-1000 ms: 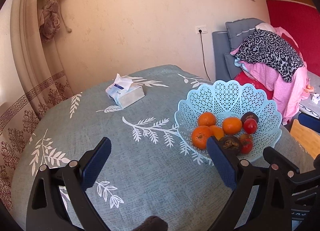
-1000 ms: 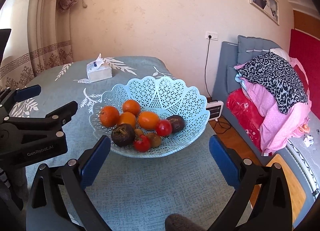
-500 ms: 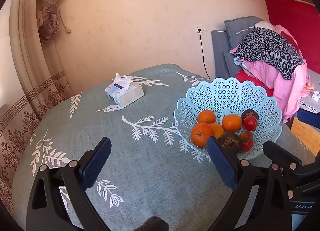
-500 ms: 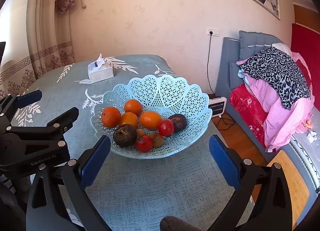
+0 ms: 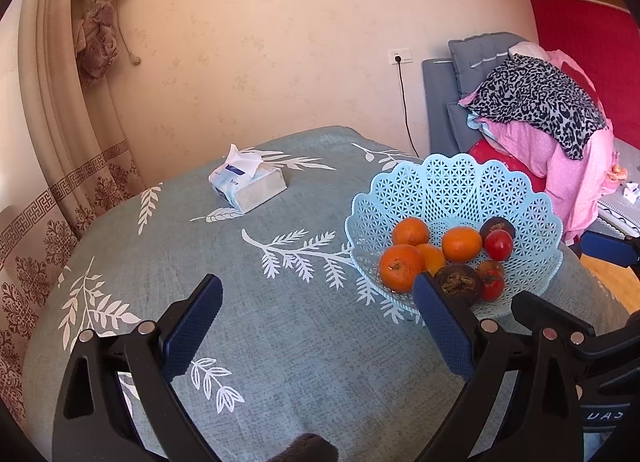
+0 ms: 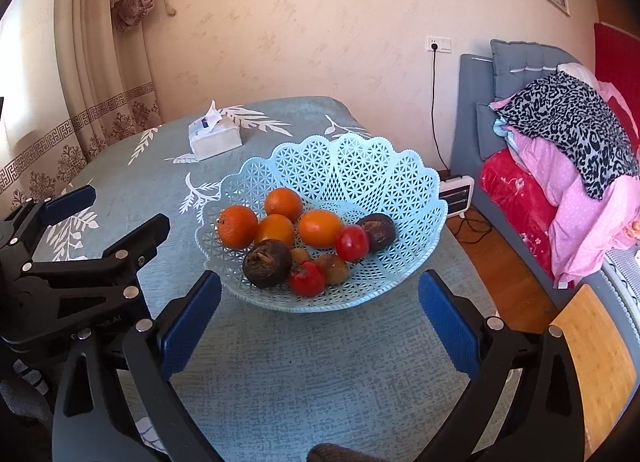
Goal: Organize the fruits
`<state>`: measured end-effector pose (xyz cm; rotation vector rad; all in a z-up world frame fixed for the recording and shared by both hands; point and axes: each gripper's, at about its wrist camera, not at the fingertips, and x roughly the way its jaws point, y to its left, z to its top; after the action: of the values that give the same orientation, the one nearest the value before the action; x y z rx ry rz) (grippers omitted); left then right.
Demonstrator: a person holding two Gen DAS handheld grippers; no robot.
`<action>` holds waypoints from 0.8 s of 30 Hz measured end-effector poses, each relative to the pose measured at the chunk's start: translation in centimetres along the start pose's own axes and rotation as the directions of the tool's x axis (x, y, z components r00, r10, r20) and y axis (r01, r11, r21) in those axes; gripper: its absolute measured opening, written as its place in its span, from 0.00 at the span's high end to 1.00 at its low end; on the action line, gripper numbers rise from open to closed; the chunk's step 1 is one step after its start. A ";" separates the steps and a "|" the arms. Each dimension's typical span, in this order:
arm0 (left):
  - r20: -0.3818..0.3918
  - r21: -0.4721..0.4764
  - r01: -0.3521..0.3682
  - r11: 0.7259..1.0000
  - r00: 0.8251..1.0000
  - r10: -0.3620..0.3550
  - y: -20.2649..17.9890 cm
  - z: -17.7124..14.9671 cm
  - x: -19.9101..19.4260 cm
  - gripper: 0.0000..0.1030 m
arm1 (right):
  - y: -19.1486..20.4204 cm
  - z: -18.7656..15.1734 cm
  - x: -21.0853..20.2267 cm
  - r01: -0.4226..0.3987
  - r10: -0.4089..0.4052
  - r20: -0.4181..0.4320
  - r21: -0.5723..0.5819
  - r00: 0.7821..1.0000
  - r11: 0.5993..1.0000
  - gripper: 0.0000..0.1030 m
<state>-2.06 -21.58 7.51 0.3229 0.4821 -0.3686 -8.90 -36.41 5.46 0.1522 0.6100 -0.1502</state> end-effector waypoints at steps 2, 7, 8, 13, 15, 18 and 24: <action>-0.001 0.000 -0.003 1.000 1.000 0.003 0.0 0.0 0.0 0.08 | -0.2 -0.1 0.0 -0.004 0.003 0.001 0.012 1.000 1.000 0.03; -0.014 -0.011 0.000 1.000 1.000 0.000 0.2 -0.2 0.0 0.08 | -0.3 -0.1 -0.2 0.051 -0.051 0.014 0.010 0.999 0.999 0.03; -0.018 -0.014 0.002 1.000 1.000 -0.002 0.2 -0.2 0.0 0.08 | -0.2 -0.1 -0.2 0.065 -0.065 0.016 0.004 0.998 0.998 0.03; -0.061 -0.040 0.016 0.999 0.998 -0.018 0.6 -0.8 0.1 0.07 | 0.0 -0.3 0.2 0.088 -0.088 -0.019 -0.005 0.996 0.996 0.03; -0.097 -0.053 0.021 0.998 0.995 -0.026 0.8 -1.4 0.2 0.06 | 0.0 -0.4 0.5 0.097 -0.097 -0.045 -0.006 0.994 0.995 0.03; -0.155 -0.069 0.020 0.997 0.987 -0.031 1.2 -2.7 0.4 0.06 | 0.0 -0.7 1.0 0.093 -0.093 -0.081 -0.002 0.992 0.996 0.03; -0.300 -0.145 -0.019 0.989 0.953 -0.026 3.5 -6.3 0.5 0.06 | 0.8 -1.3 1.5 0.057 -0.059 -0.129 -0.020 0.990 0.998 0.03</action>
<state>-2.59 -16.20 2.72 0.2360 0.8062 -0.2859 -8.25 -35.49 3.61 0.1288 0.7455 -0.1929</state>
